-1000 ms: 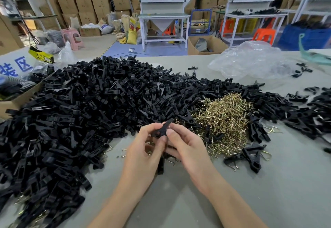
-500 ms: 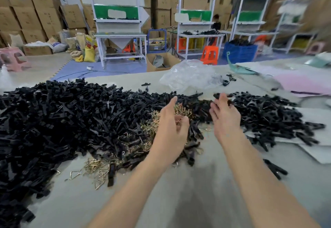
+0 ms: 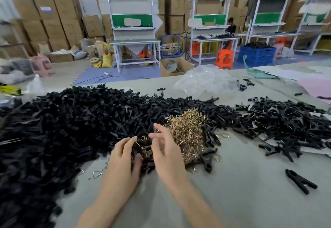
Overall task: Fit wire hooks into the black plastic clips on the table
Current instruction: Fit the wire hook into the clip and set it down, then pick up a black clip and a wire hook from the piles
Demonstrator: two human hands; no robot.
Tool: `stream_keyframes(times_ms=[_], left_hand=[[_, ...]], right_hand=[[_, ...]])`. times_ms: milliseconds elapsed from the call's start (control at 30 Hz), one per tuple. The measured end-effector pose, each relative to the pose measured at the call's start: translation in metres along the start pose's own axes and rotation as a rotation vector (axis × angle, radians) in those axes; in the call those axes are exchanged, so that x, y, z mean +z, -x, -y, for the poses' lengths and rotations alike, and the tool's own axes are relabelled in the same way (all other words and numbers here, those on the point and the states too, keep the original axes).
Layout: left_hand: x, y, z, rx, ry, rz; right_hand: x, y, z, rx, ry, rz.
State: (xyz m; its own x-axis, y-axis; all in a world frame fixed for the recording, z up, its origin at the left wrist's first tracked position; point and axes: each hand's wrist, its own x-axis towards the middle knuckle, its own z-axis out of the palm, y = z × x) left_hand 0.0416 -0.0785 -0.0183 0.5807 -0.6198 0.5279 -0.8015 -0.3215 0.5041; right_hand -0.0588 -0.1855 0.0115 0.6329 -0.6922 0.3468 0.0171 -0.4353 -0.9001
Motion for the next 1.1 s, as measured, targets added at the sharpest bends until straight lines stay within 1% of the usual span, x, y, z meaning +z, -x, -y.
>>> stream_keyframes(times_ms=[67, 133, 200, 267, 333, 433, 533, 767, 933, 1100], left_hand=[[-0.013, 0.009, 0.028, -0.031, -0.116, 0.01], [-0.021, 0.014, 0.049, -0.119, -0.188, 0.006], [-0.023, 0.012, 0.06, -0.214, -0.197, -0.004], [-0.02, 0.006, 0.062, -0.258, -0.182, 0.002], [-0.016, 0.0, 0.062, -0.248, -0.206, 0.02], [-0.015, -0.009, 0.063, -0.192, -0.308, 0.033], [-0.014, -0.015, 0.065, -0.195, -0.344, 0.064], [-0.017, -0.014, 0.064, -0.236, -0.18, 0.083], [-0.017, -0.013, 0.062, -0.162, -0.082, 0.13], [-0.014, -0.011, 0.063, -0.092, -0.009, 0.123]], right_hand=[[0.025, 0.001, -0.003, -0.14, 0.251, 0.069], [0.042, 0.0, -0.013, -0.244, 0.527, 0.134], [0.05, -0.003, -0.025, -0.245, 0.715, 0.197], [0.054, -0.006, -0.033, -0.228, 0.794, 0.234], [0.056, -0.008, -0.036, -0.246, 0.808, 0.226], [0.058, -0.01, -0.037, -0.281, 0.783, 0.157], [0.059, -0.01, -0.038, -0.3, 0.759, 0.123], [0.057, -0.011, -0.038, -0.292, 0.688, 0.136], [0.059, -0.009, -0.034, -0.278, 0.648, 0.212], [0.061, -0.01, -0.029, -0.297, 0.549, 0.197]])
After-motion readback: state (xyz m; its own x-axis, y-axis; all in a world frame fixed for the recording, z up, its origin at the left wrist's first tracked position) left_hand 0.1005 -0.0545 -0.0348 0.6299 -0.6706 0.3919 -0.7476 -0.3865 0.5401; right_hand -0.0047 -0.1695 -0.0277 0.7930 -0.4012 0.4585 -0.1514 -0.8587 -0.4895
